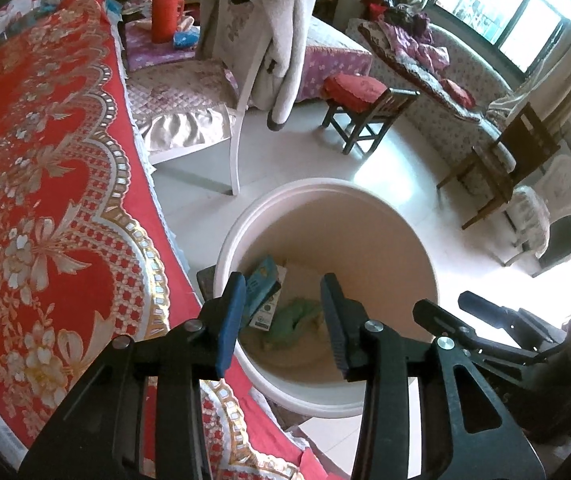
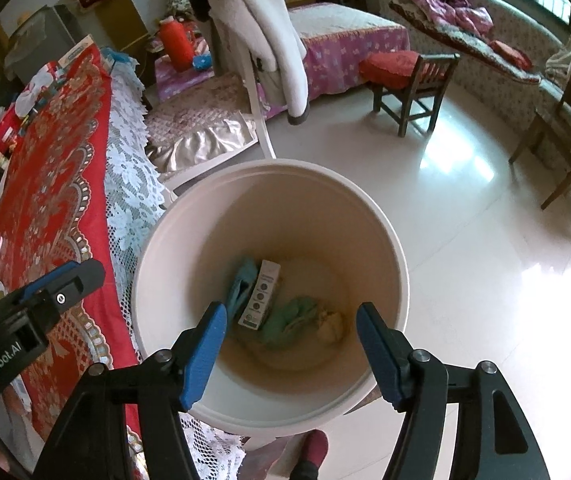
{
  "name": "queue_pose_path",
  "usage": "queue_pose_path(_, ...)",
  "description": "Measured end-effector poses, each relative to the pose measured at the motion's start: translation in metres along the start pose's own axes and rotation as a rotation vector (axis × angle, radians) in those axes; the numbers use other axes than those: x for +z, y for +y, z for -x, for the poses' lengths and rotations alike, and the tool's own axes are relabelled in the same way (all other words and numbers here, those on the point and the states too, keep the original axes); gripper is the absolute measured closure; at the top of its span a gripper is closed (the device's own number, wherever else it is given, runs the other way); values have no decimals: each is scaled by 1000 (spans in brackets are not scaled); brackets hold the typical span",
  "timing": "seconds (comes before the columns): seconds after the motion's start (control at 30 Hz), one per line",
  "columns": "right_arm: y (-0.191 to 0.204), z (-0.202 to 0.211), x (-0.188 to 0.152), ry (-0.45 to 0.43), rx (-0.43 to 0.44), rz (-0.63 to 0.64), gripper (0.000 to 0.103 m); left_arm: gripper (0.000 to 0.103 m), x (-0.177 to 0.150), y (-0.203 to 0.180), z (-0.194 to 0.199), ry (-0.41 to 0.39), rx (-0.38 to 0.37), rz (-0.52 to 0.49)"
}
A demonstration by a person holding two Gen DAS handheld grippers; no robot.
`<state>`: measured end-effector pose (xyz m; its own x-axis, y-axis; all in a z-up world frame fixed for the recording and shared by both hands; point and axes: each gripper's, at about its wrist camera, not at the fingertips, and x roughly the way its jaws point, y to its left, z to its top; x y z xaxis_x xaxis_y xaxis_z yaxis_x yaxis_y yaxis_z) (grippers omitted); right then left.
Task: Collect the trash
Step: 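Open the left tool to drop the blue packet while the right tool drops the green cloth, then move both tools back over the table toward the white tissue and medicine box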
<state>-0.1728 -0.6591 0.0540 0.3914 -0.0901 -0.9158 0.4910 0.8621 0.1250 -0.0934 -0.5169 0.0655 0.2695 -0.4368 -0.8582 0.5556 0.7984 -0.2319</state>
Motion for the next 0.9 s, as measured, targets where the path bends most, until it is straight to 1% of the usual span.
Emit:
queue_pose_path(0.23, 11, 15, 0, -41, -16, 42, 37, 66, -6, 7, 16, -19, -3, 28)
queue_pose_path(0.63, 27, 29, -3, -72, -30, 87, 36, 66, -16, 20, 43, -59, 17, 63)
queue_pose_path(0.9, 42, 38, -6, -92, -24, 110, 35, 66, -23, 33, 61, -79, 25, 91)
